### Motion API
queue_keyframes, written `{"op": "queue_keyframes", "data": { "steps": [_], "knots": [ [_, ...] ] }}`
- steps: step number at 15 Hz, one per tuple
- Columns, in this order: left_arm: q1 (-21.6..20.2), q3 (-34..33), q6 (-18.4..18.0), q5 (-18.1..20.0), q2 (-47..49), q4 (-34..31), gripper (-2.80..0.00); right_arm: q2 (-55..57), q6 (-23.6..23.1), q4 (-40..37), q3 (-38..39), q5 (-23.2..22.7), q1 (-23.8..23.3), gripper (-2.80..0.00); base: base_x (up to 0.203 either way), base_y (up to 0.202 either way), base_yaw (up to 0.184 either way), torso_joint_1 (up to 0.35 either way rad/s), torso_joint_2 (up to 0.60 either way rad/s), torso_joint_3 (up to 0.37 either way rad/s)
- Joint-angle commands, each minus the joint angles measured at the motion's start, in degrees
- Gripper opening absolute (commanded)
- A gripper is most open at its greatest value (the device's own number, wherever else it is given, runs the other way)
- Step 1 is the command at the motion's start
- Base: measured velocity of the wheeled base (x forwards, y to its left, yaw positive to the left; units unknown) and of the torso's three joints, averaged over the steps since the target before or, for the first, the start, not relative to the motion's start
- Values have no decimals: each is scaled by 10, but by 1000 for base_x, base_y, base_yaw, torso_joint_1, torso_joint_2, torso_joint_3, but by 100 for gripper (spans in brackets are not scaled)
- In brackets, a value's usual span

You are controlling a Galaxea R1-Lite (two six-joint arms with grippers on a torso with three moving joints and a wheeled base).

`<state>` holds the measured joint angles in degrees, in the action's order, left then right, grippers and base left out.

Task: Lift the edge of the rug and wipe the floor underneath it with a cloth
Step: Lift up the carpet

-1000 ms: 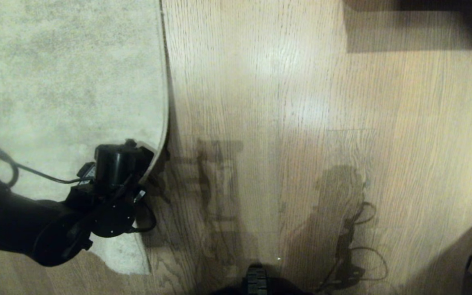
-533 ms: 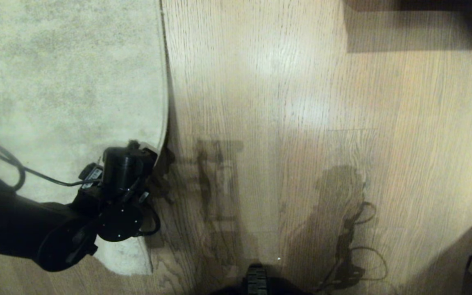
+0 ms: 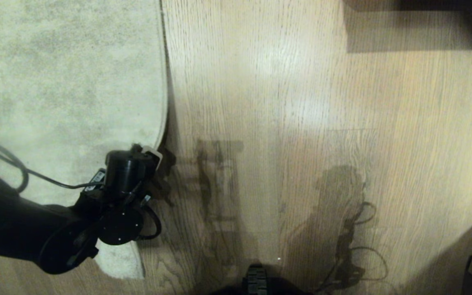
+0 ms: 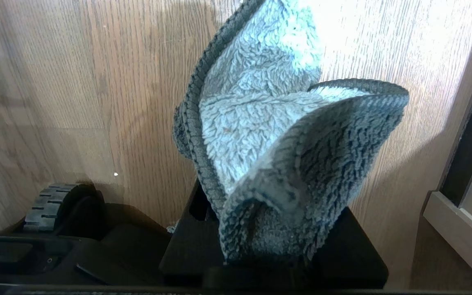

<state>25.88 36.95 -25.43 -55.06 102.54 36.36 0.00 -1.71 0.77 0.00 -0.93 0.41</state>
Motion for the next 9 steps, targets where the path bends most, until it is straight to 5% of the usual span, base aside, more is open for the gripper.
{"op": "queue_keyframes", "data": {
  "steps": [1, 9],
  "knots": [
    [-2, -1, -1, -4, 1, 2, -280, 1, -1, 0, 0, 0, 0, -280, 0, 0, 0, 0, 0, 0],
    [-32, -1, -4, -4, -33, 1, -280, 0, -1, 0, 0, 0, 0, -280, 0, 0, 0, 0, 0, 0]
  ]
}}
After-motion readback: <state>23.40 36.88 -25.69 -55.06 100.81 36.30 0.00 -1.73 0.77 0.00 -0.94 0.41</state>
